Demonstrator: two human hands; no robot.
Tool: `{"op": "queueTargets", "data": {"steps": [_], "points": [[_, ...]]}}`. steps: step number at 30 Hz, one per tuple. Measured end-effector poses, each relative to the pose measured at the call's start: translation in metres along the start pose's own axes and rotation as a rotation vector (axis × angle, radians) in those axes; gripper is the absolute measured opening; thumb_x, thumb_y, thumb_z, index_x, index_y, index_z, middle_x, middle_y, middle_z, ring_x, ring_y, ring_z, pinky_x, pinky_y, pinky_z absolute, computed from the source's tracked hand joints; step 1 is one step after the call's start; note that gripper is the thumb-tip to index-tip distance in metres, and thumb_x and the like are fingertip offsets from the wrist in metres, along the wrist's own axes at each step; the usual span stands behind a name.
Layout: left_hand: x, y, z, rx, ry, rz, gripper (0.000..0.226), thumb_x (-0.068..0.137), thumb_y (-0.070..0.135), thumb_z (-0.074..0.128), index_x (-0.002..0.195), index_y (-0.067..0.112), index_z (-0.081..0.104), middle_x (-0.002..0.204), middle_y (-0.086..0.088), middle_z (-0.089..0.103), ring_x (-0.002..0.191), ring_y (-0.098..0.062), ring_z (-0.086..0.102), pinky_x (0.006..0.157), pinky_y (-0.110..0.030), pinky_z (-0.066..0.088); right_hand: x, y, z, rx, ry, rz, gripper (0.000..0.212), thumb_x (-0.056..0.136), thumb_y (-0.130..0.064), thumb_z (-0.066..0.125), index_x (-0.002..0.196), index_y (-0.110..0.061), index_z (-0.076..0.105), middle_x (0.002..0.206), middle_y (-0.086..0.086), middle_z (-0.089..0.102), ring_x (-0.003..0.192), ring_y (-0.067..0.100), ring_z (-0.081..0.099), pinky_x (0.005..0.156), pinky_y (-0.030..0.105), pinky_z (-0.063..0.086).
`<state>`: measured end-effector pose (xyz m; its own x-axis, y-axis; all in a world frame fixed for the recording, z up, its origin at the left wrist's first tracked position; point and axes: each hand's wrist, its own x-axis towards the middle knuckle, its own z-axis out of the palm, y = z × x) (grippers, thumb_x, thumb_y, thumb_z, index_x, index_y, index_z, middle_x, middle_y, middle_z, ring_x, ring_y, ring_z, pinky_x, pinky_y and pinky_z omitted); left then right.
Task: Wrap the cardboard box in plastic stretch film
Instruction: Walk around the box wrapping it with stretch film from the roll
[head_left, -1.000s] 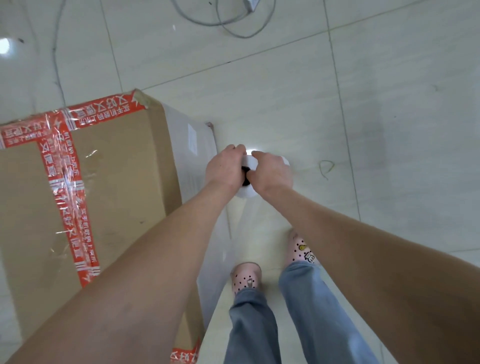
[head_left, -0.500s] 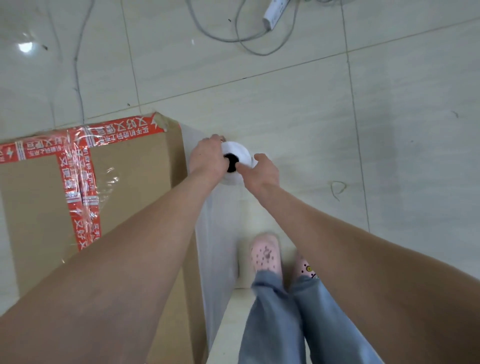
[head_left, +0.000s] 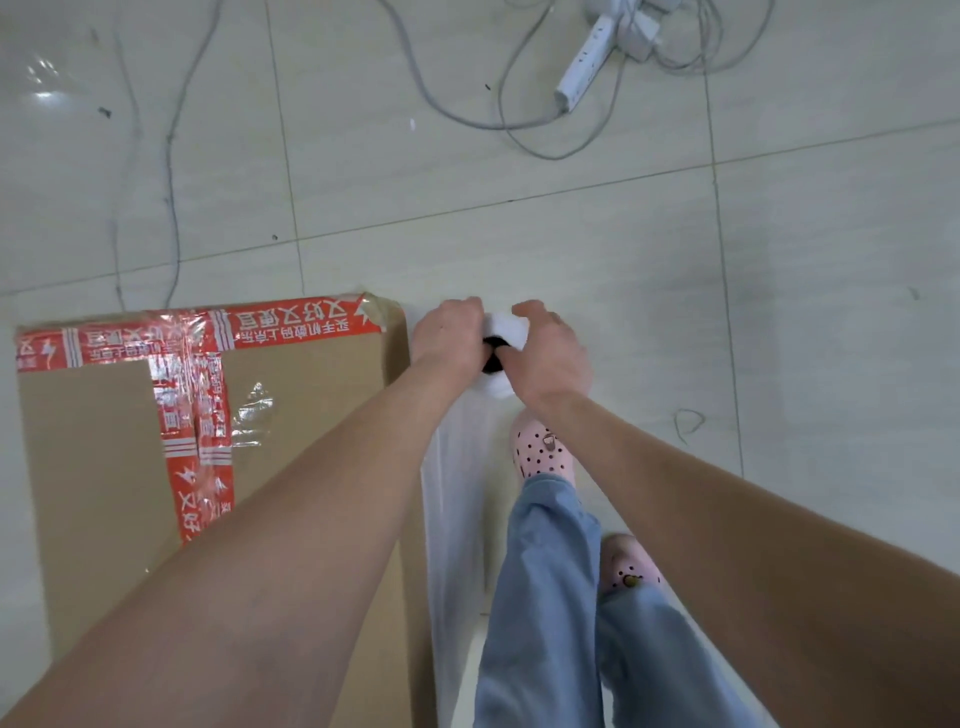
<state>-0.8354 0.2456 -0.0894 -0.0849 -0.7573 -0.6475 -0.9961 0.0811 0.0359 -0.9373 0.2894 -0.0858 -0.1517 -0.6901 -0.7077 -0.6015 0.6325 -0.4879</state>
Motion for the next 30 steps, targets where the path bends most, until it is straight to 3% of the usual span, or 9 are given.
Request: {"op": "queueTargets", "data": {"steps": [3, 5, 9, 12, 15, 21, 23, 27, 30], "points": [[0.006, -0.002, -0.008, -0.058, -0.035, -0.049, 0.027, 0.085, 0.024, 0.06, 0.106, 0.006, 0.057, 0.109, -0.016, 0.06, 0.102, -0.034, 0.058, 0.069, -0.031, 0.039, 0.002, 0.003, 0.005, 0.311, -0.052, 0.263, 0.065, 0.083, -0.033, 0.065, 0.139, -0.017, 0.036, 0.12, 0.003, 0.055, 0.103, 0.024, 0.059, 0.08, 0.032, 0.046], [0.009, -0.004, -0.01, -0.08, -0.04, -0.042, 0.031, 0.085, 0.028, 0.062, 0.106, 0.006, 0.057, 0.109, -0.016, 0.06, 0.101, -0.034, 0.058, 0.068, -0.031, 0.04, 0.004, 0.004, 0.008, 0.378, -0.056, 0.319, 0.057, 0.084, -0.03, 0.063, 0.134, -0.014, 0.043, 0.113, 0.005, 0.06, 0.088, 0.023, 0.059, 0.072, 0.029, 0.043], [0.012, -0.004, -0.009, -0.079, 0.024, 0.067, 0.03, 0.086, 0.017, 0.058, 0.114, 0.009, 0.052, 0.106, -0.014, 0.06, 0.097, -0.035, 0.058, 0.068, -0.035, 0.044, 0.011, -0.005, 0.011, 0.35, 0.061, 0.228, 0.023, 0.08, -0.017, 0.057, 0.103, -0.016, 0.059, 0.099, 0.005, 0.065, 0.077, 0.022, 0.058, 0.063, 0.028, 0.042], [0.018, -0.008, -0.01, -0.074, 0.072, 0.185, 0.033, 0.085, 0.009, 0.053, 0.118, 0.011, 0.053, 0.109, -0.011, 0.056, 0.095, -0.033, 0.058, 0.074, -0.039, 0.05, 0.016, -0.016, 0.01, 0.243, 0.088, 0.158, 0.021, 0.077, -0.014, 0.052, 0.094, -0.023, 0.06, 0.089, 0.001, 0.064, 0.085, 0.024, 0.06, 0.063, 0.032, 0.049], [0.025, -0.016, -0.014, -0.139, 0.107, 0.151, 0.029, 0.083, 0.01, 0.054, 0.112, 0.011, 0.058, 0.105, -0.009, 0.056, 0.093, -0.032, 0.058, 0.074, -0.039, 0.05, 0.026, -0.027, 0.003, 0.067, 0.09, 0.081, 0.022, 0.077, -0.014, 0.051, 0.094, -0.024, 0.06, 0.083, 0.001, 0.064, 0.084, 0.028, 0.06, 0.062, 0.033, 0.05], [0.029, -0.015, -0.019, -0.36, 0.174, -0.075, 0.019, 0.079, 0.012, 0.057, 0.098, 0.009, 0.059, 0.101, -0.008, 0.059, 0.09, -0.029, 0.058, 0.068, -0.032, 0.042, 0.041, -0.047, -0.019, -0.324, 0.077, -0.164, 0.042, 0.086, -0.01, 0.05, 0.123, -0.028, 0.058, 0.115, 0.001, 0.063, 0.102, 0.027, 0.059, 0.075, 0.032, 0.045], [0.032, -0.014, -0.022, -0.416, 0.188, -0.142, 0.02, 0.079, 0.014, 0.058, 0.097, 0.008, 0.057, 0.102, -0.009, 0.059, 0.089, -0.029, 0.058, 0.07, -0.034, 0.045, 0.045, -0.052, -0.022, -0.377, 0.088, -0.222, 0.043, 0.088, -0.011, 0.048, 0.127, -0.029, 0.053, 0.122, -0.001, 0.058, 0.102, 0.027, 0.058, 0.072, 0.031, 0.041], [0.042, -0.019, -0.031, -0.545, 0.203, -0.31, 0.025, 0.08, 0.018, 0.06, 0.103, 0.009, 0.057, 0.106, -0.009, 0.058, 0.092, -0.029, 0.059, 0.068, -0.032, 0.043, 0.05, -0.061, -0.017, -0.281, 0.119, -0.146, 0.041, 0.09, -0.016, 0.052, 0.129, -0.024, 0.042, 0.122, 0.002, 0.046, 0.099, 0.027, 0.055, 0.067, 0.032, 0.036], [0.042, -0.018, -0.033, -0.523, 0.201, -0.288, 0.027, 0.083, 0.011, 0.057, 0.109, 0.008, 0.053, 0.112, -0.011, 0.052, 0.096, -0.03, 0.056, 0.067, -0.033, 0.039, 0.056, -0.066, -0.013, -0.231, 0.125, -0.065, 0.033, 0.089, -0.016, 0.054, 0.12, -0.02, 0.044, 0.117, 0.003, 0.046, 0.094, 0.026, 0.053, 0.065, 0.032, 0.035]]}}
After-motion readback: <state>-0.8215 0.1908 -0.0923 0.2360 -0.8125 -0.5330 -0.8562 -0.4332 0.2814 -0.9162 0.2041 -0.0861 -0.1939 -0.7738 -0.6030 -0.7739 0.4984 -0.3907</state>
